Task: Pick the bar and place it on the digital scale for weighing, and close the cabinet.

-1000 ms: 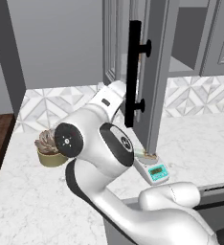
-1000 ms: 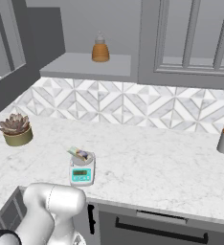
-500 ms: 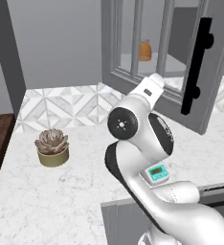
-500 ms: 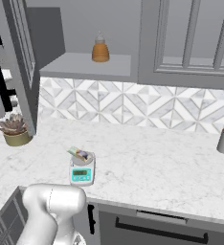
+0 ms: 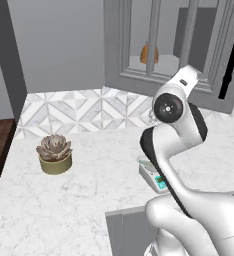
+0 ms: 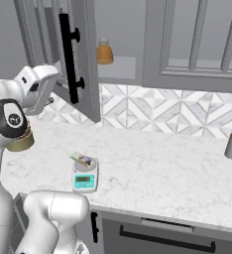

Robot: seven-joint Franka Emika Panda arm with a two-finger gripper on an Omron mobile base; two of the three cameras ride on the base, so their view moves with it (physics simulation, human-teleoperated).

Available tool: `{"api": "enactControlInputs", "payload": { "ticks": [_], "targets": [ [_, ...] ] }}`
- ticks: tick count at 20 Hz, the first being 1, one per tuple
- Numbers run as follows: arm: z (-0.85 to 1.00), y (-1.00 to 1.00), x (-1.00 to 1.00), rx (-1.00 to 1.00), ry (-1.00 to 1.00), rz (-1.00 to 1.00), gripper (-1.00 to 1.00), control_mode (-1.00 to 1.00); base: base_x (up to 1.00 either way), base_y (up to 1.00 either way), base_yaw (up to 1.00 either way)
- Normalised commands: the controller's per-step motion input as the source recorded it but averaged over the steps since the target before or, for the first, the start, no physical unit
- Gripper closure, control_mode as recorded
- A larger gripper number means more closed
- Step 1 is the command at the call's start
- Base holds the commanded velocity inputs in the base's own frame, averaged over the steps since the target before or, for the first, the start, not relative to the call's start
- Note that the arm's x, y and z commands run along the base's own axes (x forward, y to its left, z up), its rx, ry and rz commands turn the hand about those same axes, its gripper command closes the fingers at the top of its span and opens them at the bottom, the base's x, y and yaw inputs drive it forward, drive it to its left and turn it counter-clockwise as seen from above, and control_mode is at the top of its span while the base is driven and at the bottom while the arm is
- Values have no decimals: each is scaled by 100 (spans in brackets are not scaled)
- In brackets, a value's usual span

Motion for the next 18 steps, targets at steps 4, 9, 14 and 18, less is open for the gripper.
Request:
{"api": "enactControlInputs", "payload": {
  "ticks": [4,9,14,18],
  "targets": [
    [0,-64,81,4,5,0,-100,-100,0,0,0],
    [0,-57,80,4,2,2,-100,-100,0,0,0],
    [-8,-51,63,2,0,6,-100,-100,0,0,0],
    [-10,-45,46,1,-4,9,-100,-100,0,0,0]
  ]
}}
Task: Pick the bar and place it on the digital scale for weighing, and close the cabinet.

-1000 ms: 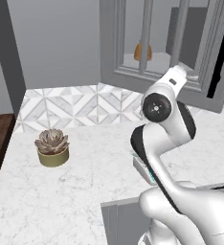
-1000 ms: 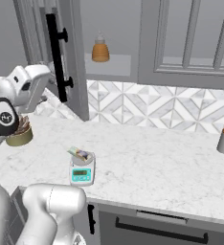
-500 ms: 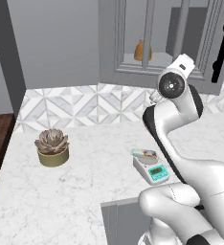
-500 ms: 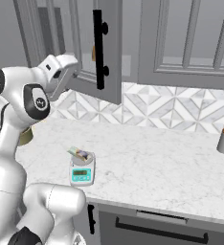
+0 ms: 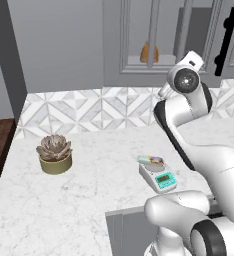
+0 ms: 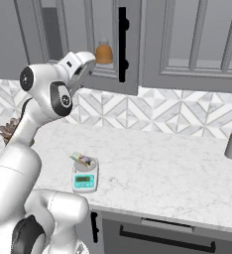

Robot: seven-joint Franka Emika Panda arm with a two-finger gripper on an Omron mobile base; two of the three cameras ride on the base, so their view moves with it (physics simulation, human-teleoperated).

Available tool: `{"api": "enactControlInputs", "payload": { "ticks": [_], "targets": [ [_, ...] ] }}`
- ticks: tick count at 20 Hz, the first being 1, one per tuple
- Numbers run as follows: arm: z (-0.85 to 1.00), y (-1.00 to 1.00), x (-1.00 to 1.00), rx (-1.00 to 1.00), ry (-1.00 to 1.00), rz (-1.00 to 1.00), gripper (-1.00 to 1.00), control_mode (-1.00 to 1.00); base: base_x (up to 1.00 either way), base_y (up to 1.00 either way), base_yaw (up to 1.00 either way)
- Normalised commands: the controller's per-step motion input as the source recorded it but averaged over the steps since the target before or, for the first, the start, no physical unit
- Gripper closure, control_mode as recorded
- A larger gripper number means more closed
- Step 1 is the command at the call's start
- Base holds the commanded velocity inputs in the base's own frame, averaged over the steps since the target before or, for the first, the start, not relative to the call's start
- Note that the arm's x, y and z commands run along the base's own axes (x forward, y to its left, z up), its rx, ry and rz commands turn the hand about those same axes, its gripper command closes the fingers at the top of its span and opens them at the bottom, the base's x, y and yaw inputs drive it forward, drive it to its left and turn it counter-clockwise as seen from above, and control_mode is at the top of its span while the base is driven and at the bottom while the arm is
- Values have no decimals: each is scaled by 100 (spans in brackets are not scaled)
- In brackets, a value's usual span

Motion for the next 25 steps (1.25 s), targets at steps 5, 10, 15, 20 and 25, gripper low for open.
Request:
{"api": "enactControlInputs", "payload": {
  "ticks": [5,10,15,20,25],
  "targets": [
    [-4,-43,45,2,-2,8,-100,-100,0,0,0],
    [0,-39,56,3,0,7,-100,-100,0,0,0],
    [-1,-34,54,2,0,6,-100,-100,0,0,0],
    [-40,-30,36,0,-1,11,-100,-100,0,0,0],
    [-63,-27,47,0,0,12,-100,-100,0,0,0]
  ]
}}
